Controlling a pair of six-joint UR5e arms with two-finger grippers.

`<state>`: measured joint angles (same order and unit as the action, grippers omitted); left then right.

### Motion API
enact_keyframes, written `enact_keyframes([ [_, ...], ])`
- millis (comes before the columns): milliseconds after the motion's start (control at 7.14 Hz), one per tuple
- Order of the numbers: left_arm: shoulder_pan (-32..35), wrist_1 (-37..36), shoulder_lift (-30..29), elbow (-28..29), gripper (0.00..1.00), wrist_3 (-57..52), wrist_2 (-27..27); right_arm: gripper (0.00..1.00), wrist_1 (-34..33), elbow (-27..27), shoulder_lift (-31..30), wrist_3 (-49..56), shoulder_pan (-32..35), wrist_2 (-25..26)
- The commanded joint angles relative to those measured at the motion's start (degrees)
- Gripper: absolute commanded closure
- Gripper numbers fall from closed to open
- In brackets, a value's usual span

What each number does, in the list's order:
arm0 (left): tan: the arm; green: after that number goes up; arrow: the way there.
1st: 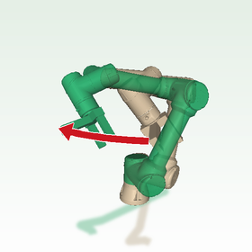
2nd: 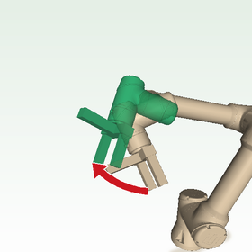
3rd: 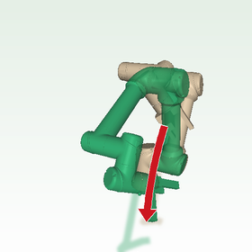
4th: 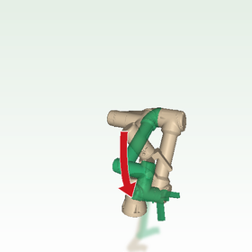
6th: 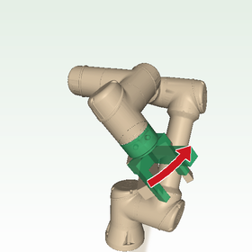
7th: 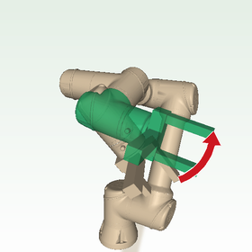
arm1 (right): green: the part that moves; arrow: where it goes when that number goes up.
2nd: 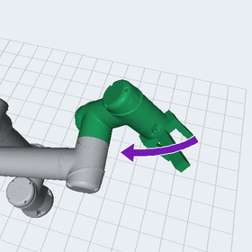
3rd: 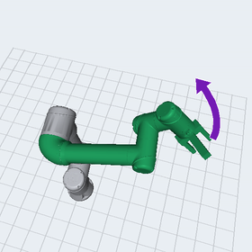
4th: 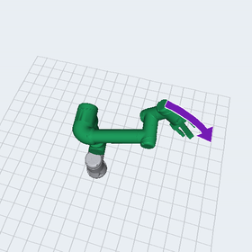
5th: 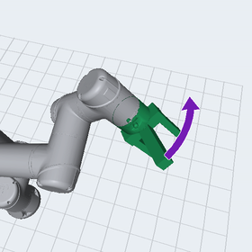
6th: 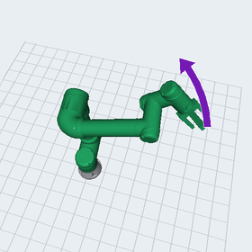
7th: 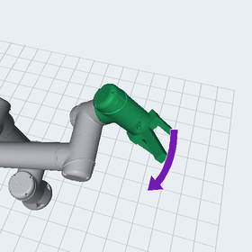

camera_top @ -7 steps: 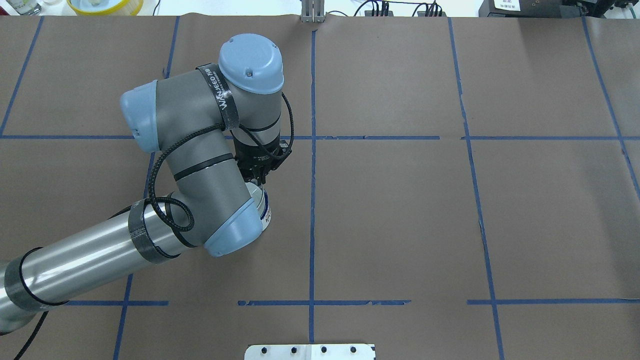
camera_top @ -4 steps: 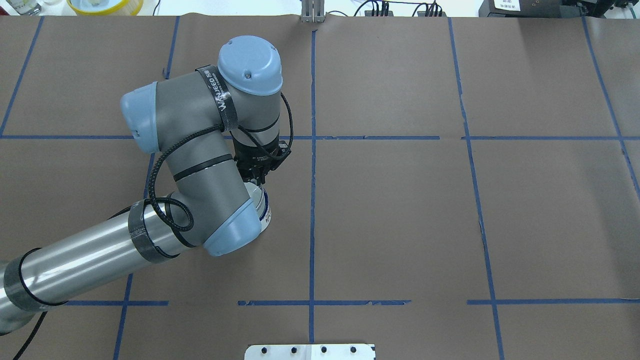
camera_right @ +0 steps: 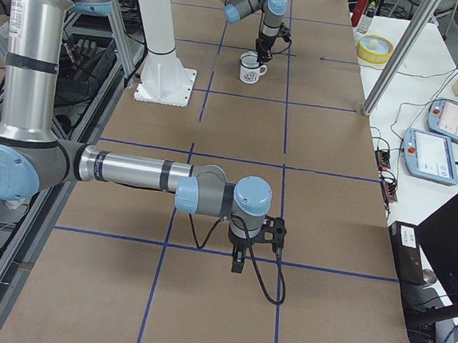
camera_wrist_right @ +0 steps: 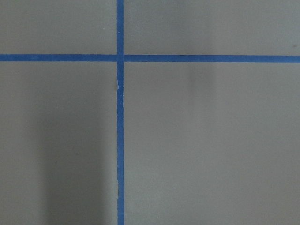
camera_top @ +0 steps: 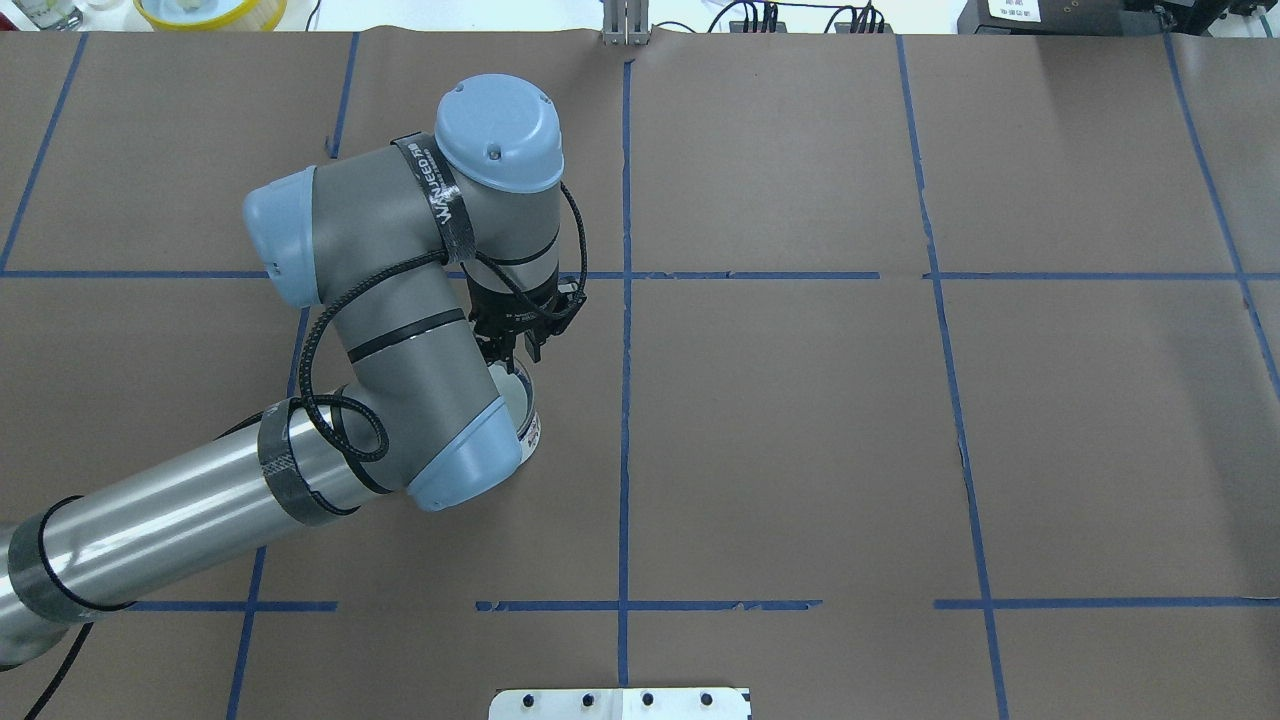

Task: Place funnel on cup
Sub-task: 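Lower the funnel into the mug opening with the left gripper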

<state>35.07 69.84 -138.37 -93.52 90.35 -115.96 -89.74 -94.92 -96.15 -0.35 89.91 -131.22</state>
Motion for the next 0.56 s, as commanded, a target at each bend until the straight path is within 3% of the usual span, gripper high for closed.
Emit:
enact_keyframes([
  [0, 0.00, -0.05, 0.38, -0.95, 0.00, -0.09, 1.09, 0.00, 0.00, 0.00, 0.00, 0.00, 0.00, 0.00],
  [140, 0.17, -0.23, 2.12, -4.27, 0.00, -0.79, 1.17, 0.00, 0.00, 0.00, 0.00, 0.00, 0.00, 0.00],
  [420, 3.58, 0.03, 10.97, -18.63, 0.00, -10.58, 1.09, 0.00, 0.00, 0.00, 0.00, 0.00, 0.00, 0.00],
])
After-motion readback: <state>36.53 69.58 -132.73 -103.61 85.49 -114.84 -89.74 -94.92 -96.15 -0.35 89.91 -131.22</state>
